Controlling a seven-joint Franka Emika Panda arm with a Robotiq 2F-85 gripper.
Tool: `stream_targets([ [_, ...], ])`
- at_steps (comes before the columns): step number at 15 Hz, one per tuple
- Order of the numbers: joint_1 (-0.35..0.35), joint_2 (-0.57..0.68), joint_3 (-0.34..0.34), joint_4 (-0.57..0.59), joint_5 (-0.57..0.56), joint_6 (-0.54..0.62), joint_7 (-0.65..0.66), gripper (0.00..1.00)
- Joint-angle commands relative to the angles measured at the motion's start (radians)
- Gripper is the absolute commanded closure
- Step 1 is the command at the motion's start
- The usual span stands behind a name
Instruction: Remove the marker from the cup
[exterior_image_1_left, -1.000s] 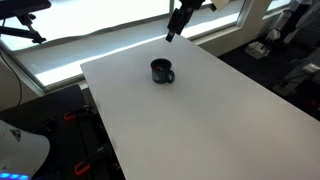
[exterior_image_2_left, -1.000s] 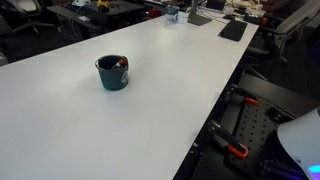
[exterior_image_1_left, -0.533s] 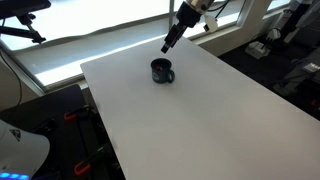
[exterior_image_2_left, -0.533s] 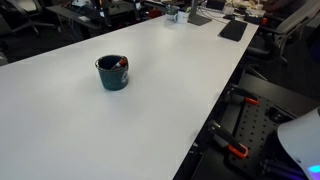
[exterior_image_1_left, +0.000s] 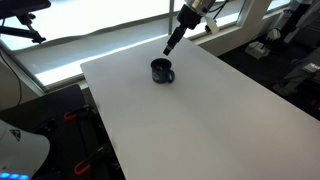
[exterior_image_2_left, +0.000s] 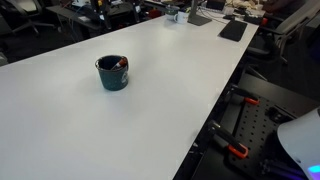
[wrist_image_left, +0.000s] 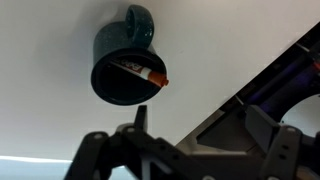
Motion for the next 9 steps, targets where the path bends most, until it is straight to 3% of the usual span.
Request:
stream_targets([
  [1, 0.003, 0.078, 0.042, 0.126, -0.056, -0.066, -0.133, 0.0],
  [6, 0.025, 0.164, 0.085, 0.223, -0.086, -0.166, -0.297, 0.0],
  [7, 0.018, 0.121, 0.072, 0.154, -0.065, -0.1, -0.247, 0.0],
  [9, 0.028, 0.147, 0.075, 0.178, -0.071, -0.121, -0.267, 0.0],
])
